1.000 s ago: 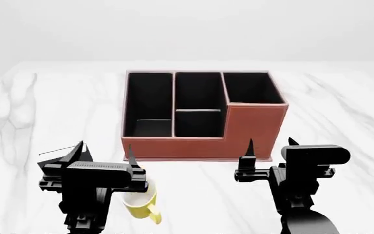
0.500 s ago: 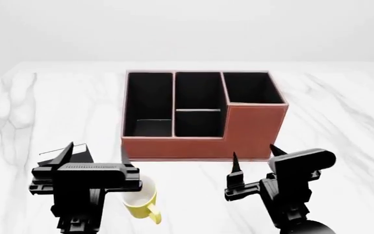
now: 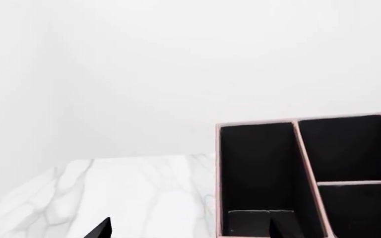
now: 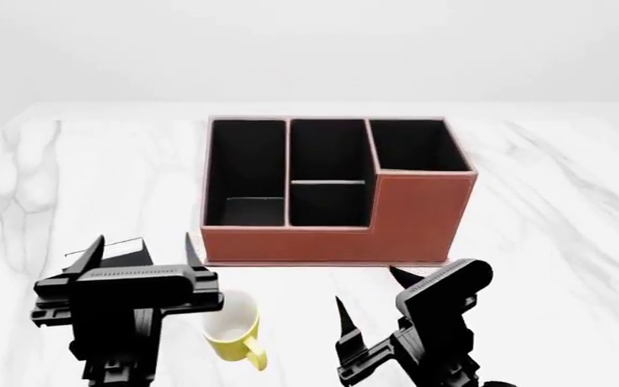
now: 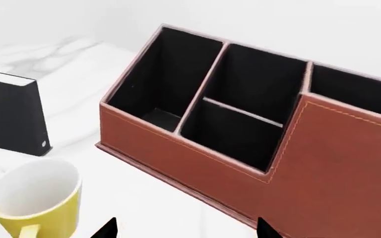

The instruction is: Pick up the yellow and white mug and place it to the right of the caddy.

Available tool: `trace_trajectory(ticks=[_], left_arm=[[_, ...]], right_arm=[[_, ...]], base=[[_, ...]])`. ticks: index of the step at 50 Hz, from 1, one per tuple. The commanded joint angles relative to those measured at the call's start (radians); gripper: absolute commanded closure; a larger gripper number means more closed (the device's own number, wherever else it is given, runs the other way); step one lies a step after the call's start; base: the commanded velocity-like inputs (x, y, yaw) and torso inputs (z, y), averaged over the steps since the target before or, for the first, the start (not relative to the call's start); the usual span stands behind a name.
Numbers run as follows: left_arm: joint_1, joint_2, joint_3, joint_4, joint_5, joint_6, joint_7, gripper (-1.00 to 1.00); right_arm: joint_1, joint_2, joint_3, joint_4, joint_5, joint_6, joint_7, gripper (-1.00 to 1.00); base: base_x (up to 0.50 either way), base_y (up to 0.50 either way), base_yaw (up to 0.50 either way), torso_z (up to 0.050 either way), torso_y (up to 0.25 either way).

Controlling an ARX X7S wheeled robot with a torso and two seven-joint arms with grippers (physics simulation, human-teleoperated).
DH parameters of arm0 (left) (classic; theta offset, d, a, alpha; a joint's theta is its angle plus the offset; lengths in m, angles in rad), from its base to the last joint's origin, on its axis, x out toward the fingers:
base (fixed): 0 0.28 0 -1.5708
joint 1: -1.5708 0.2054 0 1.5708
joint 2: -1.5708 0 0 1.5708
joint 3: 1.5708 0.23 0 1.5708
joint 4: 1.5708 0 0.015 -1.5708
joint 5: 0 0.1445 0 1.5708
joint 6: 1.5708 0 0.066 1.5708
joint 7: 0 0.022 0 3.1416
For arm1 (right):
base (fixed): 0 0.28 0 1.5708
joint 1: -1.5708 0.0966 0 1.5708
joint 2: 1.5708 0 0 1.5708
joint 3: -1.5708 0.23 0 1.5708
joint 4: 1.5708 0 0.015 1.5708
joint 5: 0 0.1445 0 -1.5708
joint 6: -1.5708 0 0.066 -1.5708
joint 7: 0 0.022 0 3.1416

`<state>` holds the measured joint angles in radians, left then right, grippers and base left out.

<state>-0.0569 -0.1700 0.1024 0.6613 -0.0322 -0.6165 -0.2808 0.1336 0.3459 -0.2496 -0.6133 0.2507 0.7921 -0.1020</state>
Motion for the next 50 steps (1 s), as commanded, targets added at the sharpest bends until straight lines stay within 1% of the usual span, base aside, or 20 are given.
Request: trace_trajectory(ticks=[1,10,18,24,50], left_arm=[[-0.001,-0.002,-0.007,-0.002,-0.010,0.001,-0.013,-1.00],[0.001,-0.008,-0.004,-0.004,-0.014,0.006,-0.018,-1.00],[0.003,-0.012,-0.001,-0.003,-0.019,0.010,-0.023,-1.00],[0.005,-0.016,0.002,0.003,-0.020,0.009,-0.027,-1.00],[0.020,-0.037,0.003,-0.008,-0.043,0.039,-0.047,-1.00]], right_arm=[[-0.003,-0.013,-0.074,0.010,-0.001,0.012,-0.012,-1.00],[-0.003,-0.056,-0.134,0.023,-0.017,0.038,0.019,-1.00],[-0.030,-0.063,-0.188,-0.005,-0.043,0.041,0.048,-1.00],[-0.035,-0.065,-0.200,-0.015,-0.041,0.043,0.052,-1.00],[0.027,-0.115,-0.297,0.091,-0.061,0.034,0.052,-1.00]], base=[[0.00,0.00,0.00,0.000,0.000],[0.00,0.00,0.00,0.000,0.000],[0.00,0.00,0.00,0.000,0.000],[0.00,0.00,0.00,0.000,0.000],[0.00,0.00,0.00,0.000,0.000]])
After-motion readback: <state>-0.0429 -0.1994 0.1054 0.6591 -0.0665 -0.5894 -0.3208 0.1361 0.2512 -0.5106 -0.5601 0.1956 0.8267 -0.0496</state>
